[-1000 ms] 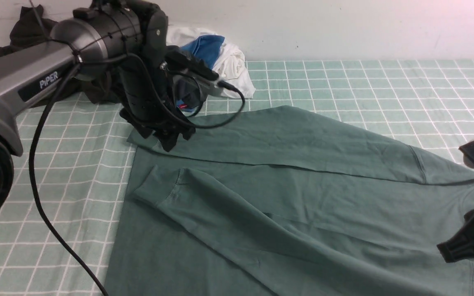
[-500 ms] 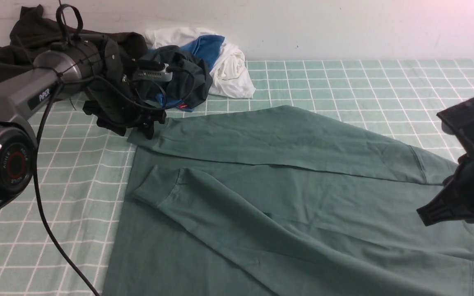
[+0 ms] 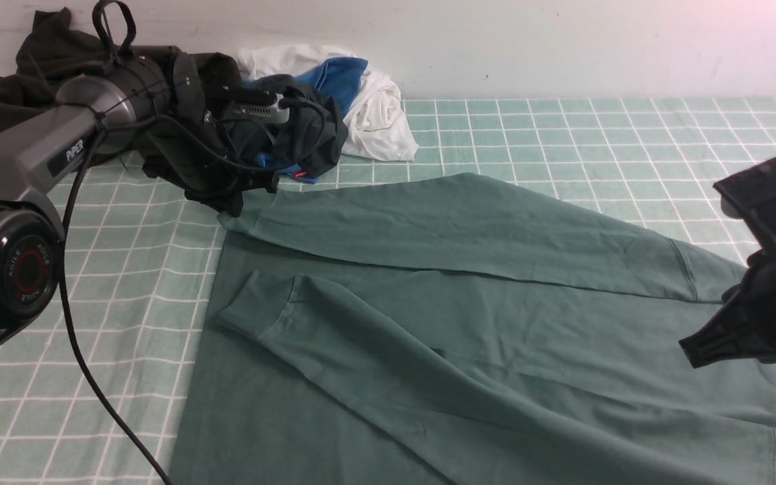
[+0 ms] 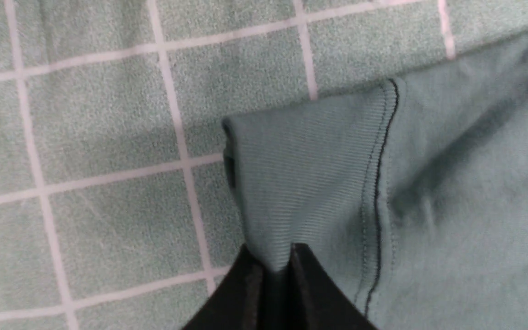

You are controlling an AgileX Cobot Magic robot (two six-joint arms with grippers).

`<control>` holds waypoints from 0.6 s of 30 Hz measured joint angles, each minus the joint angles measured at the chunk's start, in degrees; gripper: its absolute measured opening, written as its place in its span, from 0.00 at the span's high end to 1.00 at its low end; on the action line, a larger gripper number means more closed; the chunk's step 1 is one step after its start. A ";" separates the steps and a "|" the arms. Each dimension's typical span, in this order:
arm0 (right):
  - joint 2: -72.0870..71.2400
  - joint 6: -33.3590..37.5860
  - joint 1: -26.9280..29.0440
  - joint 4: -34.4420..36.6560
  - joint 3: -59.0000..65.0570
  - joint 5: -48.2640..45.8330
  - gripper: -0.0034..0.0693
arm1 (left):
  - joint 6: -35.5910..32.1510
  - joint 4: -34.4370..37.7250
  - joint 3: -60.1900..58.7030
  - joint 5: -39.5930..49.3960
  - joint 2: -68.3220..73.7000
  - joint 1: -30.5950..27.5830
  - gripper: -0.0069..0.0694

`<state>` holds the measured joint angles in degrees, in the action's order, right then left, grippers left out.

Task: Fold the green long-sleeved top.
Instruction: Use the left arm to clamp the cuff farthest from it, then use the left arm to drag and drop the cuff onto the cuff closest to the left arm

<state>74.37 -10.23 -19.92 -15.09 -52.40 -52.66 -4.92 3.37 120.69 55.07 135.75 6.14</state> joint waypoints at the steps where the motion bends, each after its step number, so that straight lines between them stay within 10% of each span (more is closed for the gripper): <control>1: 0.00 0.00 0.00 0.00 0.00 0.00 0.97 | 0.00 0.00 0.07 0.11 -0.11 0.00 0.87; 18: -1.57 0.16 0.00 1.86 -0.40 -3.42 0.97 | 1.03 1.52 0.25 12.01 -21.48 9.71 0.87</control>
<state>72.80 -10.07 -19.92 -13.23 -52.80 -56.07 -3.89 4.89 120.94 67.08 114.27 15.85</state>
